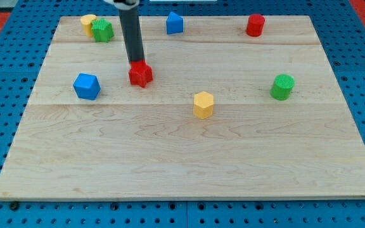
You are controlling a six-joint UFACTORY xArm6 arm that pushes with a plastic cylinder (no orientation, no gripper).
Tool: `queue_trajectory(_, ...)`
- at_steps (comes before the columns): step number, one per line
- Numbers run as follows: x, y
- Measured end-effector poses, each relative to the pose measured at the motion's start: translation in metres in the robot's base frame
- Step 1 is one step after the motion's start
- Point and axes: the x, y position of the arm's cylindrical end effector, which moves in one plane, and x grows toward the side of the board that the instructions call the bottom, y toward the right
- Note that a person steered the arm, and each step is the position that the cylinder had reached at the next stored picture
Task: Slide the red circle towards the bottom right
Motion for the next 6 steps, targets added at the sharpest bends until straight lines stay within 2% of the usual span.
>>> queue_trajectory(1,-0.021,-0.029)
queue_trajectory(2,0.042,-0.005)
queue_trajectory(3,0.081,0.016)
queue_trajectory(4,0.037,-0.019)
queue_trajectory(5,0.036,0.026)
queue_trajectory(6,0.078,0.031)
